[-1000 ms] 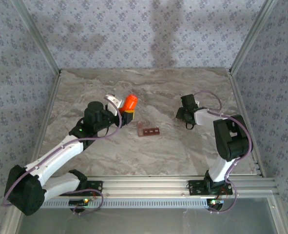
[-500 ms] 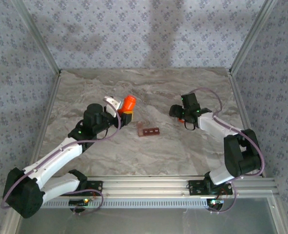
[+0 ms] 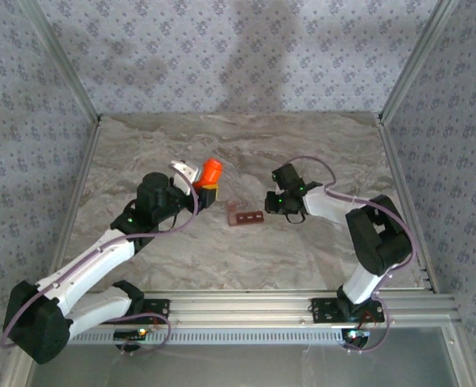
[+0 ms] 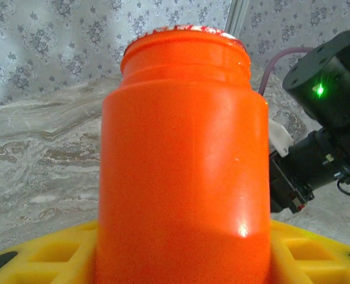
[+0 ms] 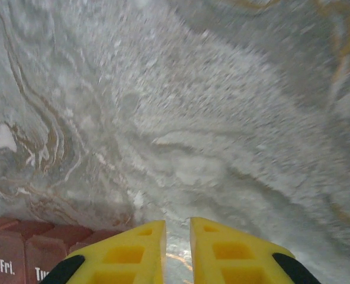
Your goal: Sort the pills into containers
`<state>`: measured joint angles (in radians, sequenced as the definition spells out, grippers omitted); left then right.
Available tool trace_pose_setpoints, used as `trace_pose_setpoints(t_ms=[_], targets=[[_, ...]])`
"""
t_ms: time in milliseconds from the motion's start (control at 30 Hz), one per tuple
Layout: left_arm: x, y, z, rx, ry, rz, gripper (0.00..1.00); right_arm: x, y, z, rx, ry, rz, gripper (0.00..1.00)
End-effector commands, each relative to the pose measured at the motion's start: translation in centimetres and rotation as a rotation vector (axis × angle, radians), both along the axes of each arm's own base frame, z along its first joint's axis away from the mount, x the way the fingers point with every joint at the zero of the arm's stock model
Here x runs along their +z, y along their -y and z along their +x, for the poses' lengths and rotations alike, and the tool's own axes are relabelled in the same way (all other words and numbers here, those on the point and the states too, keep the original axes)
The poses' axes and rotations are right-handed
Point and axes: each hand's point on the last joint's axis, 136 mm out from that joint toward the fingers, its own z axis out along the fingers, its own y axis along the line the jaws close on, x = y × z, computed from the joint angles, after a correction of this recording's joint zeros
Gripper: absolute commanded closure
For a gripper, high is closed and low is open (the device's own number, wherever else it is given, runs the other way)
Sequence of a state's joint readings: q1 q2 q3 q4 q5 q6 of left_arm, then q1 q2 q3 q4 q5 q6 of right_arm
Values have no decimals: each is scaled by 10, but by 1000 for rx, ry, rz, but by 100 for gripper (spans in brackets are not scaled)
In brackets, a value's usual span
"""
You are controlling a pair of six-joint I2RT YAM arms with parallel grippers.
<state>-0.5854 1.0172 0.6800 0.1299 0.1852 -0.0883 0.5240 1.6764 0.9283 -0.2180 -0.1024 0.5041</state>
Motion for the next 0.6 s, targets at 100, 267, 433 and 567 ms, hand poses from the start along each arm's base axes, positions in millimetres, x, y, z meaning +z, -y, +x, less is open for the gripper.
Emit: trace_pose_setpoints(t_ms=[100, 267, 433, 567], targets=[[10, -1, -2, 5, 28, -16, 100, -3, -18, -7, 47, -5, -7, 84], [12, 0, -2, 3, 30, -21, 100, -6, -22, -18, 65, -11, -8, 85], [11, 0, -1, 2, 29, -18, 100, -4, -29, -30, 83, -12, 9, 85], [10, 0, -1, 2, 25, -15, 100, -2, -39, -41, 110, -10, 19, 85]])
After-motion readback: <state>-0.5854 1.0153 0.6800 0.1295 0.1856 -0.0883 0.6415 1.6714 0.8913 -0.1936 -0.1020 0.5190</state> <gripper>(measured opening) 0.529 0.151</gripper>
